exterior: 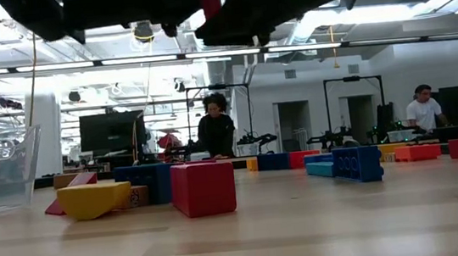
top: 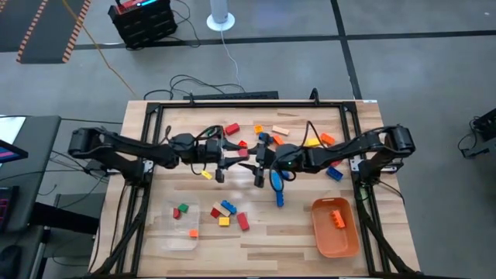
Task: Sort blocks by size
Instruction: Put the large red block into the orange bin
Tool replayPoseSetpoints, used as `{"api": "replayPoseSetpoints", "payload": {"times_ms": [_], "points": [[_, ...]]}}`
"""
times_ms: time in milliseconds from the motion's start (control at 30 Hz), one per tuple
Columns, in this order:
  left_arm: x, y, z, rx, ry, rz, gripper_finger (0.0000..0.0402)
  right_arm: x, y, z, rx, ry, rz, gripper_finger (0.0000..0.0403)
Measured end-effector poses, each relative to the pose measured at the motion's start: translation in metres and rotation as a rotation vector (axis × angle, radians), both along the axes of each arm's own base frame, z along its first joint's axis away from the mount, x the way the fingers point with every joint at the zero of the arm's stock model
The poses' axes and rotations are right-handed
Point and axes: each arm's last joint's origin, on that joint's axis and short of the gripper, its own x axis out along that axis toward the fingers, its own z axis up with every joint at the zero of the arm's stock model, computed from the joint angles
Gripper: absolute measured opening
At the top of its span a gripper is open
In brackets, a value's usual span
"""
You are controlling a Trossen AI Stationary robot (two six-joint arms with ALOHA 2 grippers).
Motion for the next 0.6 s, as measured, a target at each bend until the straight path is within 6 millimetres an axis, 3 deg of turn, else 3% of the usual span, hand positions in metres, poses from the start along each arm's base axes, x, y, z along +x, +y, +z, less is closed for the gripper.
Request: {"api": "replayPoseSetpoints", "payload": {"times_ms": [233,433,600], "points": [[0.0038,0.0002,-0.0037,0.007,-0.015,-0.01,0.0119,-0.0002,0.0008,0.0064,-0.022,-0.018,0.006,0.0214],[0.0041,0.0003,-0.0046,0.007,-0.006,-0.01,0.0119,-0.0004,0.0006,0.0081,-0.043,-0.025,0.008,0.0145],[0.0049,0.0004,-0.0078,0.002,0.034,-0.008,0.0147,-0.0015,0.0005,0.0076,-0.056,-0.007,0.01,0.0144]]}}
